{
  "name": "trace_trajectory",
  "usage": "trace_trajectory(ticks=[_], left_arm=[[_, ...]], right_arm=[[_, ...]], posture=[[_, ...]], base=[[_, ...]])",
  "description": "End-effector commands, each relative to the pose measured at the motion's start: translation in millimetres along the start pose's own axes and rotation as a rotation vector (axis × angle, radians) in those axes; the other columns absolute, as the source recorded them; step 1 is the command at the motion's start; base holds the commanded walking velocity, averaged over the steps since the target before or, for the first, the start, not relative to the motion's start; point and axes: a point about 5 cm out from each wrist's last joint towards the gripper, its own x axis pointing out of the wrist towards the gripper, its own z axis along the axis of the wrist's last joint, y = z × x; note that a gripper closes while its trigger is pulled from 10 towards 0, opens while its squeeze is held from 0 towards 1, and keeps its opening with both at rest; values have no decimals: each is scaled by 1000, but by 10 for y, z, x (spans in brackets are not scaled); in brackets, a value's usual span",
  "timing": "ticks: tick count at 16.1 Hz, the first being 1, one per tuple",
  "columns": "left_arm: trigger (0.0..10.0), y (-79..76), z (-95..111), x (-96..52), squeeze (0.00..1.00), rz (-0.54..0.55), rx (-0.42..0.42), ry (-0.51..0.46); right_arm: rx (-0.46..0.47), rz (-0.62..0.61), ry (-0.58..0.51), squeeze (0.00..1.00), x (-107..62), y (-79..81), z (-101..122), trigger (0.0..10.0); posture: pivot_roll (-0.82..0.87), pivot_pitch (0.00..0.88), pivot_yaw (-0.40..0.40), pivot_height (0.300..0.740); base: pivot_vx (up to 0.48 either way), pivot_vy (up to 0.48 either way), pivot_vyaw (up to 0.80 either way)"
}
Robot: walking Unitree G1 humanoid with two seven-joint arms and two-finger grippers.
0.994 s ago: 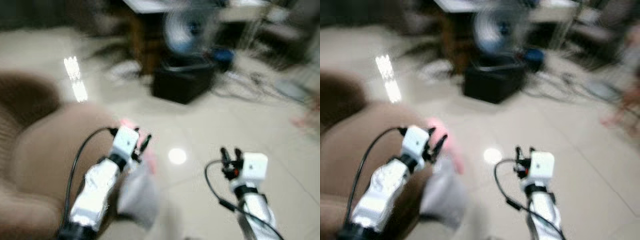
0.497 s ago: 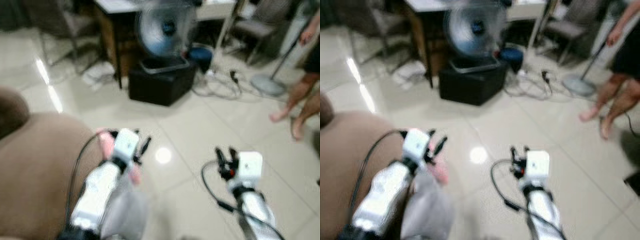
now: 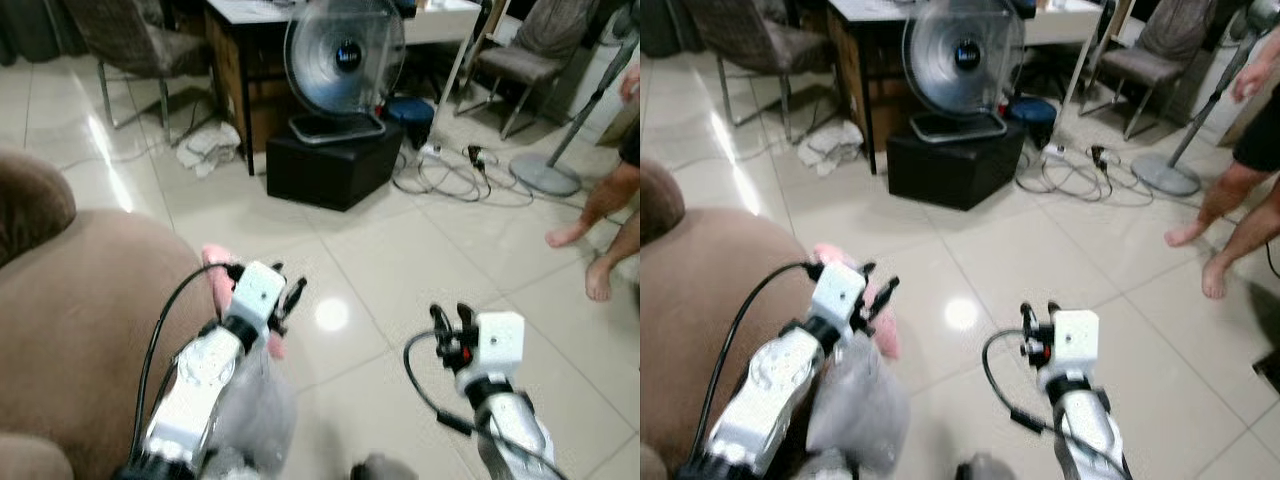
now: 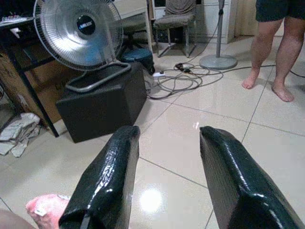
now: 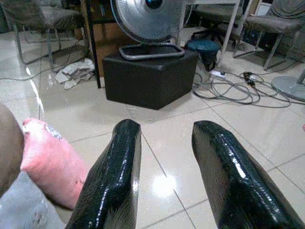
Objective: Move the pillow to the sofa from floor
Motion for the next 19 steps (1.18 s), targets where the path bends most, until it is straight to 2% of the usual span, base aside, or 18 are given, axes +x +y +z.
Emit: trace_trajectory(ticks=[1,9,19], left_arm=[[10000,-35,-24,4,0,-10,8,12],[10000,-69,-26,29,0,-29,-1,15],[10000,-116,50,171,0,-63,-6,-17]], right_arm=[[9,4,15,0,-24,-6,-16,10000],[-3,11,29,0,-56,-1,-48,10000],[-27,6,27,0,-26,-9,-47,10000]], posture=[[-1,57,-91,630],[1,73,-91,550],[-1,84,-86,545]], base=[[0,0,0],[0,0,0],[0,0,0]])
